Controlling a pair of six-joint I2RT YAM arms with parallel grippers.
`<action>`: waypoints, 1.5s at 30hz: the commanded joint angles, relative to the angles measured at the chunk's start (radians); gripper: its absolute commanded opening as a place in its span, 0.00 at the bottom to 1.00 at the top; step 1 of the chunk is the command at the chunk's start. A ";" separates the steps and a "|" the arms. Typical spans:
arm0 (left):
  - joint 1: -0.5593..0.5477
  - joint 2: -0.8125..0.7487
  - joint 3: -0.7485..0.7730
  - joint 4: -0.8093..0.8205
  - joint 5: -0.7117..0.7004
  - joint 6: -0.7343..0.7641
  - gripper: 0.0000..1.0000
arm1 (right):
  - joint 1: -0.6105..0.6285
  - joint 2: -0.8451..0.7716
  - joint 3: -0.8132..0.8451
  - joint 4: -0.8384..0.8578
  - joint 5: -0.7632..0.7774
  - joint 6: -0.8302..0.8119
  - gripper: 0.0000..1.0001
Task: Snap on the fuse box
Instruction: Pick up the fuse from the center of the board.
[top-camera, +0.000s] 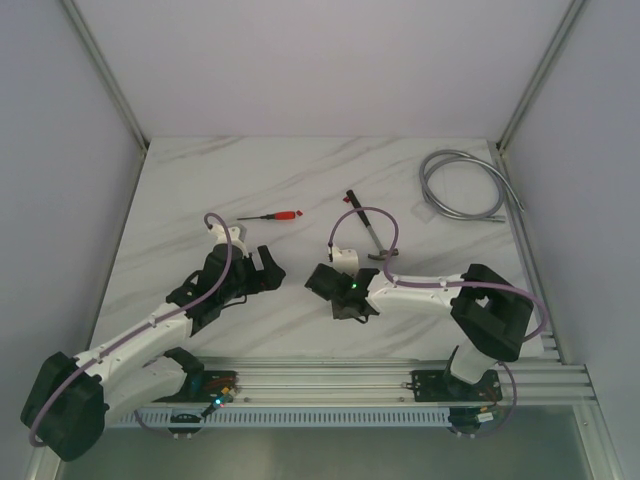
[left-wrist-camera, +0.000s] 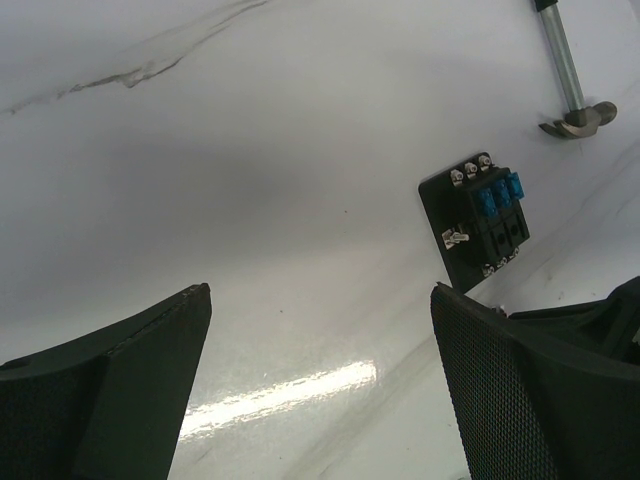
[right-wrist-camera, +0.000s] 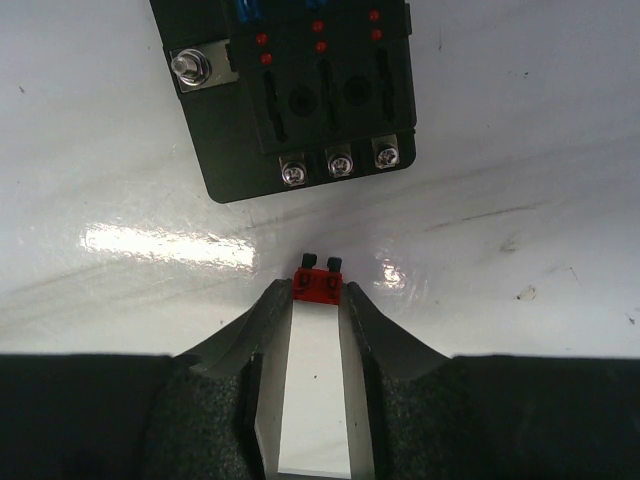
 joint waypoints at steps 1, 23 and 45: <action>0.006 -0.006 -0.004 -0.002 0.034 -0.017 1.00 | 0.005 0.018 0.004 -0.029 0.020 0.023 0.26; 0.004 0.109 0.023 0.209 0.462 -0.112 0.79 | 0.023 -0.268 -0.070 0.394 -0.143 -0.562 0.17; -0.010 0.107 0.028 0.307 0.535 -0.203 0.45 | 0.023 -0.332 -0.148 0.600 -0.260 -0.670 0.16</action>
